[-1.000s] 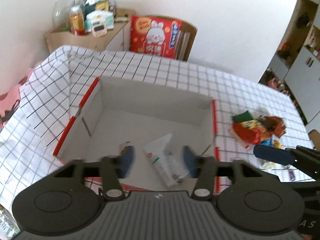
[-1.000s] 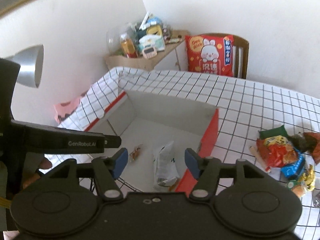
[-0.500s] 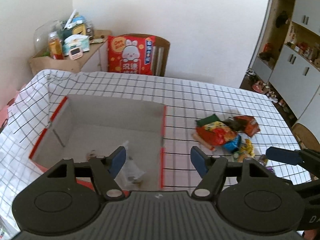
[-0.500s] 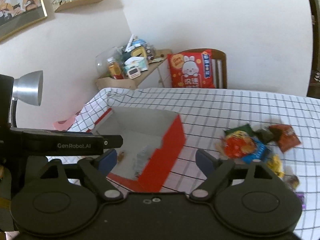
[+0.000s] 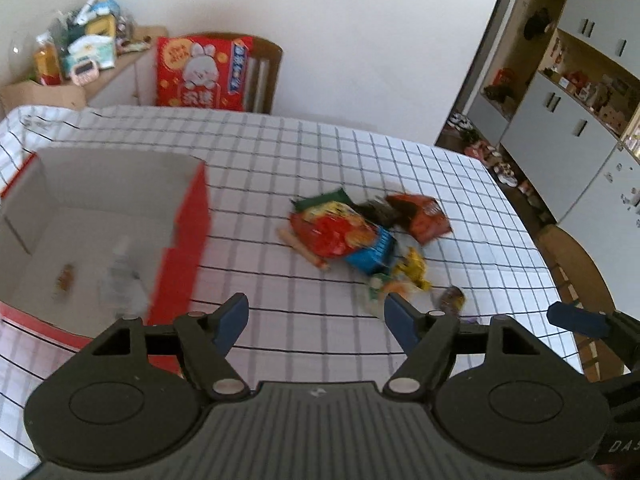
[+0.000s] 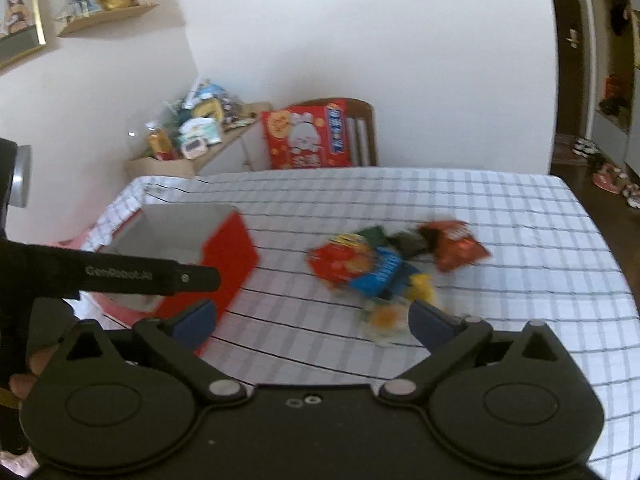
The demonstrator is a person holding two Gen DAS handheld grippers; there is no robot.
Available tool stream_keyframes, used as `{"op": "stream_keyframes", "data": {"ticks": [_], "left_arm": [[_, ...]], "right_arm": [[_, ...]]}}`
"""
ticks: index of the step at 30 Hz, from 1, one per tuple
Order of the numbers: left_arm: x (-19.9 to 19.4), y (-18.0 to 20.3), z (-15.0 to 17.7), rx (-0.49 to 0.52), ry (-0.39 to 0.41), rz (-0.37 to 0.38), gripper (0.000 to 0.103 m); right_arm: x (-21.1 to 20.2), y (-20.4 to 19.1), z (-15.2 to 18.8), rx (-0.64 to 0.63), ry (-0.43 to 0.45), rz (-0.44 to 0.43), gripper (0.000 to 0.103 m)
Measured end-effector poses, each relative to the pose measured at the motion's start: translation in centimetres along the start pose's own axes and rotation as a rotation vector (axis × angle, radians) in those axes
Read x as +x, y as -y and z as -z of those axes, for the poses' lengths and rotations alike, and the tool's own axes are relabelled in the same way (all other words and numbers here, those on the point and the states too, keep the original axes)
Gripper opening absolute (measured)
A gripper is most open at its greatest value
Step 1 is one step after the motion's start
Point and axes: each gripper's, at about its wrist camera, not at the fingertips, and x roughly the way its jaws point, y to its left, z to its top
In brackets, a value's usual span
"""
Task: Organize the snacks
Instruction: 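Move both tools back from the box toward the snack pile, then grasp the egg-yolk pastry with the left tool while the right tool grasps the purple candy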
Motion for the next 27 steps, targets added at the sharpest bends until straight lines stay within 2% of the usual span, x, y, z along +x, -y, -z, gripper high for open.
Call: {"op": "stream_keyframes", "data": {"ticks": [6, 14, 21, 27], "left_arm": [[3.3, 3.6, 0.2, 0.005, -0.042, -0.007, 0.075], [8.8, 7.5, -0.1, 0.050, -0.115, -0.053, 0.075], [13.6, 9.8, 0.0, 0.101, -0.174, -0.113, 0.075], [16.8, 10.5, 0.0, 0.103, -0.221, -0.126, 0.075]], "right_arm": [[0.2, 4.9, 1.4, -0.011, -0.037, 0.067, 0.102], [2.6, 10.6, 3.1, 0.012, -0.118, 0.093, 0.099], [5.7, 12.9, 4.0, 0.011, -0.188, 0.087, 0.090], [8.1, 13.9, 4.5, 0.027, -0.238, 0.082, 0.082]]}}
